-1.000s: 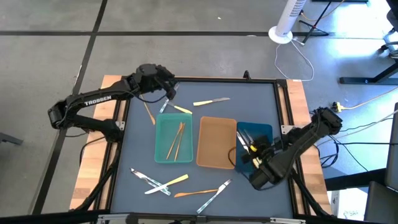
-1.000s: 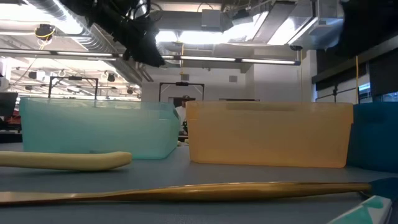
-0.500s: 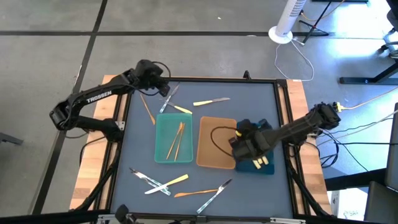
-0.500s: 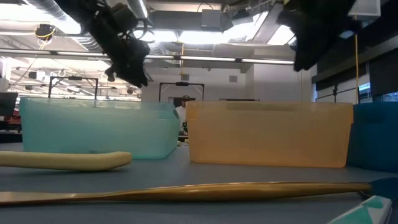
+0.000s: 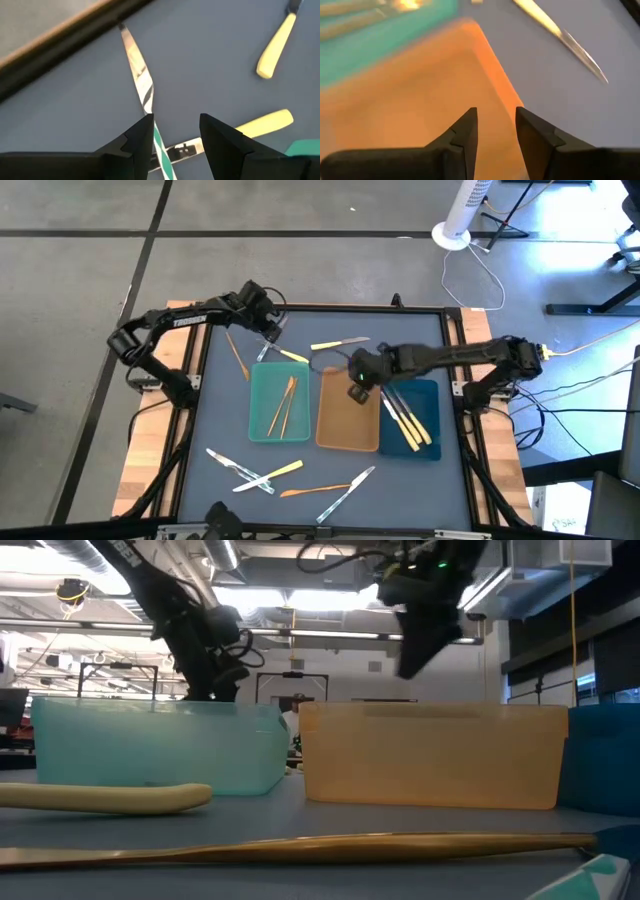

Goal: Sort silverware by color (type)
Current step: Put the blue knife into the orange bin

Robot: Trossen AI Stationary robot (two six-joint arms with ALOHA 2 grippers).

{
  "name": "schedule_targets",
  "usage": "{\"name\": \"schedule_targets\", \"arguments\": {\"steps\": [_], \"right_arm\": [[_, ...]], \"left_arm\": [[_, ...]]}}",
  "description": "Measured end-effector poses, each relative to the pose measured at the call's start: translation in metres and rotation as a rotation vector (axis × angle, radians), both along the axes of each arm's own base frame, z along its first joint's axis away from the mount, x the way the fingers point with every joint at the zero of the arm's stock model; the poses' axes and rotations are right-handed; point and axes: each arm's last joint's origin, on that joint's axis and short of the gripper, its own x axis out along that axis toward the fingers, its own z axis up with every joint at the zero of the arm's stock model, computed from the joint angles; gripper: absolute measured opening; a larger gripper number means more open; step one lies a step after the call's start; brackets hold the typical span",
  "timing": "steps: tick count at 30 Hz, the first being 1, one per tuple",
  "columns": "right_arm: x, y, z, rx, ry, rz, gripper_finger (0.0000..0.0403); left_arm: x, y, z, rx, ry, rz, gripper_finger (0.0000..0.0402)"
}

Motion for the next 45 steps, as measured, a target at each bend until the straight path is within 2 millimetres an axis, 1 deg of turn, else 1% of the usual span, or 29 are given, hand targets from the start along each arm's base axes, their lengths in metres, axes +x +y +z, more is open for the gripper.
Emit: {"name": "schedule_targets", "arguments": {"steps": [4, 8, 10, 14, 16, 21, 38, 45], "right_arm": [[0.011, -0.033, 0.006, 0.006, -0.139, 0.044, 0.012], [0.013, -0.062, 0.012, -0.009, -0.236, -0.004, 0.012], [0.013, -0.072, 0.014, -0.014, -0.275, -0.028, 0.012], [0.012, -0.085, 0.016, -0.025, -0.302, -0.062, 0.012], [0.011, -0.088, 0.016, -0.027, -0.304, -0.072, 0.012], [0.011, -0.087, 0.016, -0.028, -0.305, -0.069, 0.012], [0.011, -0.087, 0.016, -0.029, -0.305, -0.069, 0.012], [0.011, -0.087, 0.016, -0.029, -0.305, -0.07, 0.012]], "left_arm": [[0.002, 0.001, -0.009, -0.025, 0.02, -0.004, 0.0153], [0.003, 0.002, -0.015, -0.034, 0.048, 0.005, 0.0153], [0.003, 0.003, -0.018, -0.037, 0.071, 0.012, 0.0153], [0.004, 0.005, -0.028, -0.051, 0.108, 0.019, 0.0153], [0.005, 0.005, -0.034, -0.065, 0.123, 0.019, 0.0153], [0.006, 0.007, -0.044, -0.086, 0.144, 0.018, 0.0153], [0.013, 0.003, -0.046, -0.06, 0.159, -0.033, 0.0153], [0.018, 0.001, -0.056, -0.05, 0.217, -0.024, 0.0153]]}}
